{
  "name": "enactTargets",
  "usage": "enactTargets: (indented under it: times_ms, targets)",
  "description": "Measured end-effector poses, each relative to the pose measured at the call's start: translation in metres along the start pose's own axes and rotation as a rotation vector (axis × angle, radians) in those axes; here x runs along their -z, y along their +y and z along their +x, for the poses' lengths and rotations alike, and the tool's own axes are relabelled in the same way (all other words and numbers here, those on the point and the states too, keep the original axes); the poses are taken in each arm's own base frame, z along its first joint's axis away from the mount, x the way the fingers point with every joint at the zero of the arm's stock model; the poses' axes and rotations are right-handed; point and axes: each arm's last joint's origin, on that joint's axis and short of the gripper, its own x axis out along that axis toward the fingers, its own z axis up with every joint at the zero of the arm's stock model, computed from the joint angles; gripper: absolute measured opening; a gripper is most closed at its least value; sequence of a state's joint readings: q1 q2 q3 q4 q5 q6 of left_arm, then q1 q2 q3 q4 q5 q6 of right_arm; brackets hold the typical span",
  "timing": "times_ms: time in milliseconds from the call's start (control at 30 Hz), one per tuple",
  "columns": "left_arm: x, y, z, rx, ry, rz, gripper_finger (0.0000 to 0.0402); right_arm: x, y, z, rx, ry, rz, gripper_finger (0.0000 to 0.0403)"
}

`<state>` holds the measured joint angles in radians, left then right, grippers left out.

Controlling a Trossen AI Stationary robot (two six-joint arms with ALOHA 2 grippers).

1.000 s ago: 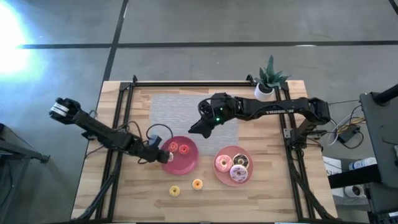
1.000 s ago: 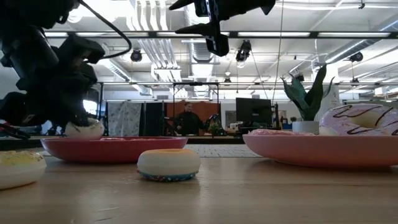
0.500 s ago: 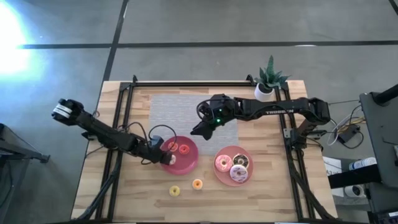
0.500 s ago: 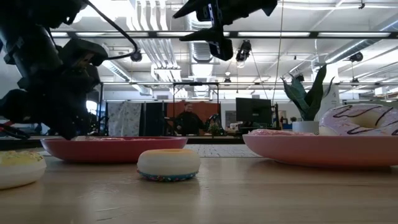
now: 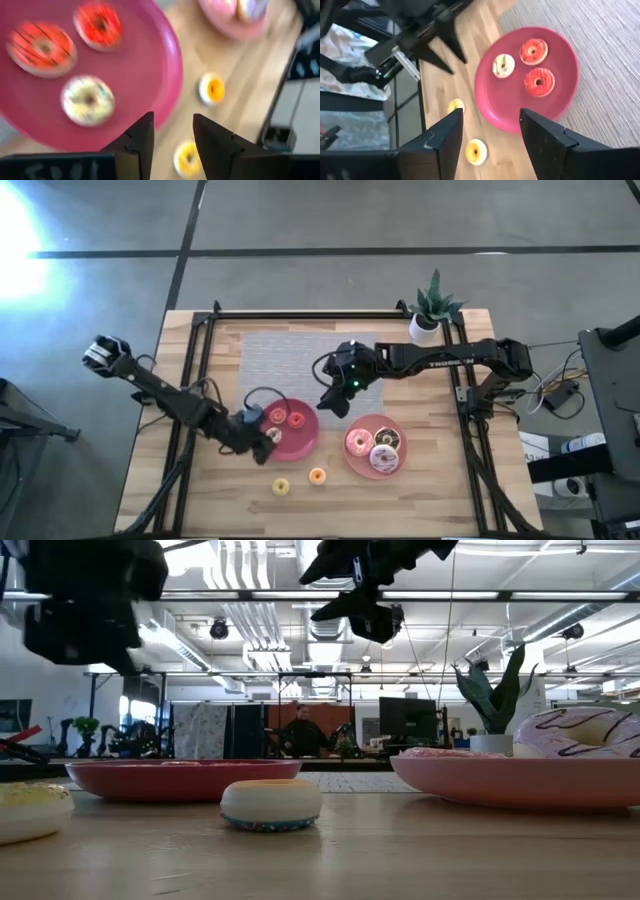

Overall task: Pick & Place donuts
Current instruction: Put the yellow small donut on the dark pink plate

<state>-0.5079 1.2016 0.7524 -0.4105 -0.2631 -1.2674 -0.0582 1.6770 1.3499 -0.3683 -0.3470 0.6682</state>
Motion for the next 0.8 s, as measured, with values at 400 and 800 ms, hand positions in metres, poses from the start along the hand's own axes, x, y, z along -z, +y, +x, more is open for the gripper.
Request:
enactTargets:
  times_ms: [400, 800]
  targets:
    - [0.053, -0.019, 0.048, -0.066, 0.222, -0.124, 0.011, 0.02, 0.006, 0.007, 0.068, 0.08, 0.037, 0.0187]
    - [0.063, -0.04, 0.076, -0.111, 0.264, -0.135, 0.0126, 0.045, 0.029, 0.016, 0.097, 0.103, 0.047, 0.0187]
